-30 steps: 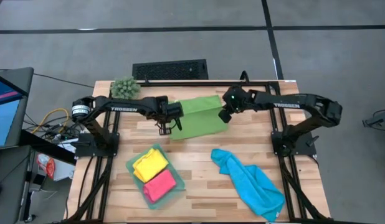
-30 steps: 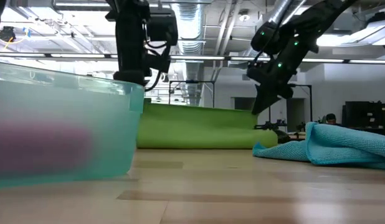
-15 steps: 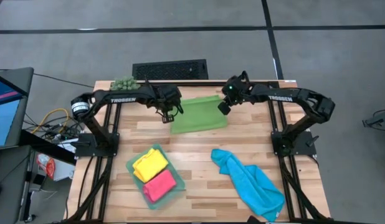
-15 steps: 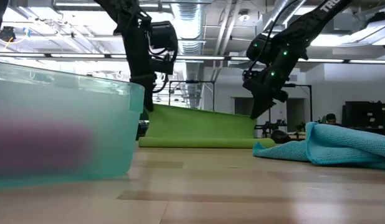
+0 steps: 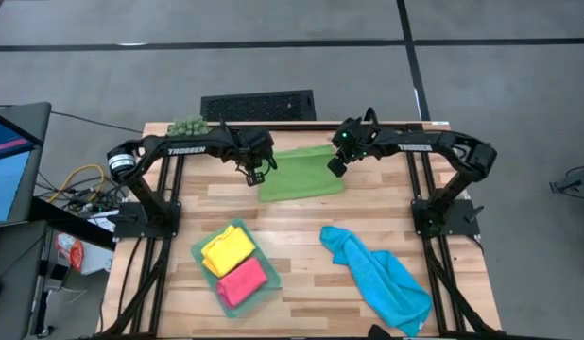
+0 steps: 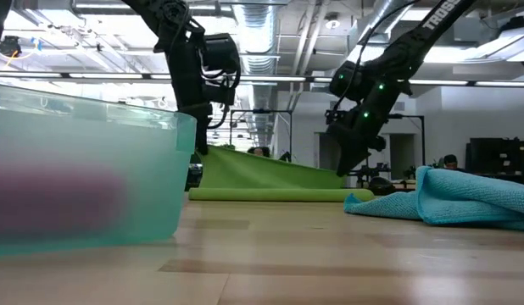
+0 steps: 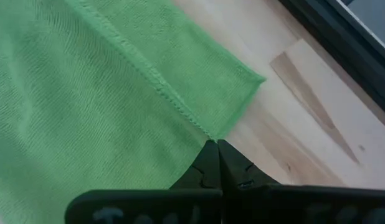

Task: Fold microfiber towels
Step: Fold the green towel

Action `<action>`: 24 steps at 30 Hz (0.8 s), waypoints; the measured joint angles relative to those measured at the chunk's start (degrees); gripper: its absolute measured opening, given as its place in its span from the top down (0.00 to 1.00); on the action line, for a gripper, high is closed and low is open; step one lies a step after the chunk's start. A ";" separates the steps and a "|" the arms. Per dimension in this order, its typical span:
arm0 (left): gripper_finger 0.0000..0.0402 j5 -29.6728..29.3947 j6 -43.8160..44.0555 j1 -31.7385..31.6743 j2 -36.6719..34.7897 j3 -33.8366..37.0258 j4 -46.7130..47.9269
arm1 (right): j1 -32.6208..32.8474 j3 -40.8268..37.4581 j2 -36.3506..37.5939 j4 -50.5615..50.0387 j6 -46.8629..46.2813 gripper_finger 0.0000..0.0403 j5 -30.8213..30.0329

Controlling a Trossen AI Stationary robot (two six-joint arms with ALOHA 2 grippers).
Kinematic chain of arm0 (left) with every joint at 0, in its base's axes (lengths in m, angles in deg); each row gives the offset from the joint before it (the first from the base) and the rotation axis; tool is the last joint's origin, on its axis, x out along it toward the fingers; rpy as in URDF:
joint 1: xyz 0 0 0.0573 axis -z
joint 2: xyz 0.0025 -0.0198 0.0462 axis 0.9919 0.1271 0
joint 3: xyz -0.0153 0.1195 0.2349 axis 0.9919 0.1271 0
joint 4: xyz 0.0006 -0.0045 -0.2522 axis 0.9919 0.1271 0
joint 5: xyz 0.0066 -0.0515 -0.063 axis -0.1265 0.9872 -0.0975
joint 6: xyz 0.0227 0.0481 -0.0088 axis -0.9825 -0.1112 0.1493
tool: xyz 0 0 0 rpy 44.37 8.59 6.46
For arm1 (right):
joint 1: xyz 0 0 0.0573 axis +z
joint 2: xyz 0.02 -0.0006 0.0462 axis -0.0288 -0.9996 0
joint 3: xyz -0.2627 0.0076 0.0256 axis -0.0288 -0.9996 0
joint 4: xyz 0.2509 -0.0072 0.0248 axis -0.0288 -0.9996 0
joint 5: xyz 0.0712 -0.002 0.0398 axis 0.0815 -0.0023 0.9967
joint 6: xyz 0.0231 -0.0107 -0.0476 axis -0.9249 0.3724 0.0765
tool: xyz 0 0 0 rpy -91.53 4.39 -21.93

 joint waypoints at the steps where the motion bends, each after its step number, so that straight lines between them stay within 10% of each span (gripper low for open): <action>1: 1.00 -0.10 -0.02 -0.17 0.00 0.00 -0.18 | 0.07 -0.01 -0.41 0.57 0.00 1.00 -0.20; 24: 1.00 -1.98 1.80 -2.21 6.26 -0.22 0.57 | -1.86 0.08 -1.31 4.25 1.83 1.00 -0.50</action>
